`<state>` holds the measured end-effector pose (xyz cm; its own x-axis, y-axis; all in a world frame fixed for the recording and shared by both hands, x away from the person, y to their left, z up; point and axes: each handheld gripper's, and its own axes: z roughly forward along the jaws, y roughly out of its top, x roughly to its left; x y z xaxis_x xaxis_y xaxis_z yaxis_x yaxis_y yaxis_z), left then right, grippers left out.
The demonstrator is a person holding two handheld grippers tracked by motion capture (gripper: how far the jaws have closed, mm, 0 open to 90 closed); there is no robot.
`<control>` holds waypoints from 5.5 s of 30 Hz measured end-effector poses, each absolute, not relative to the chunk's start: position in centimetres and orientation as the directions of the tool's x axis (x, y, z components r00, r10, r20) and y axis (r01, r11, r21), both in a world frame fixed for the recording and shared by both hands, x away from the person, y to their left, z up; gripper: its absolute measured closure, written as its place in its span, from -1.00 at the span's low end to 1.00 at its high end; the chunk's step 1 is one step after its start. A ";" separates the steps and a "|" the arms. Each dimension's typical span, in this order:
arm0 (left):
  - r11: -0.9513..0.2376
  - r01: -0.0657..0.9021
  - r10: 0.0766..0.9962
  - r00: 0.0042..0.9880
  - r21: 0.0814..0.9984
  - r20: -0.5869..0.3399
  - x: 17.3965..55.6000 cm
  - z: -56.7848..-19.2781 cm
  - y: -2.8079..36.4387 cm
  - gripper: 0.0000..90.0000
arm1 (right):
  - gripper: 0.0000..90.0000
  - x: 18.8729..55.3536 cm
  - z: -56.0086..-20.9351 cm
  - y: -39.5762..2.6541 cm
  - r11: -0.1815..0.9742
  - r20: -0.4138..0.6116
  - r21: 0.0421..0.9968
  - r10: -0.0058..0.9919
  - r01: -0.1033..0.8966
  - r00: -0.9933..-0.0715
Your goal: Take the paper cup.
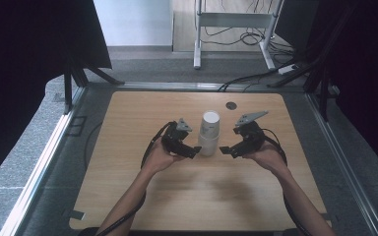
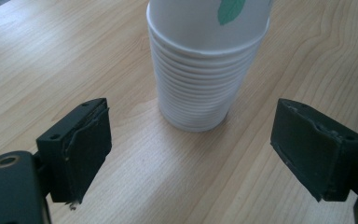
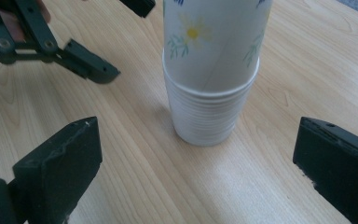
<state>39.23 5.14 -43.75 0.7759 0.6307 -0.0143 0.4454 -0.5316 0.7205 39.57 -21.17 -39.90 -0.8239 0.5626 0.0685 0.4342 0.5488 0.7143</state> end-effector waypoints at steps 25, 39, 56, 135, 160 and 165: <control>-0.562 0.430 0.621 0.783 0.707 0.017 40.5 -44.1 2.4 -0.70 | -0.90 43.1 -36.9 -18.5 0.600 0.062 0.654 0.564 0.460 -0.823; -0.552 0.422 0.619 0.785 0.719 0.013 40.9 -44.3 1.8 -0.66 | -0.70 44.5 -35.2 -16.4 0.672 0.014 0.584 0.553 0.455 -0.833; -0.520 0.414 0.622 0.783 0.747 -0.002 41.0 -44.4 1.7 -0.47 | -0.53 45.9 -33.4 -14.7 0.712 -0.002 0.540 0.535 0.450 -0.845; -0.565 0.335 0.528 0.849 0.754 0.017 37.9 -41.2 4.2 -0.79 | -0.17 42.6 -23.7 -15.0 0.776 -0.037 0.517 0.442 0.361 -0.896; -0.610 0.318 0.447 0.894 0.726 -0.016 34.7 -41.0 5.0 -0.88 | -0.17 38.1 -25.0 -17.1 0.792 -0.032 0.528 0.379 0.306 -0.925; -0.604 0.314 0.437 0.899 0.732 -0.025 34.0 -41.1 5.1 -0.95 | -0.17 37.3 -25.9 -17.0 0.796 -0.029 0.531 0.358 0.289 -0.933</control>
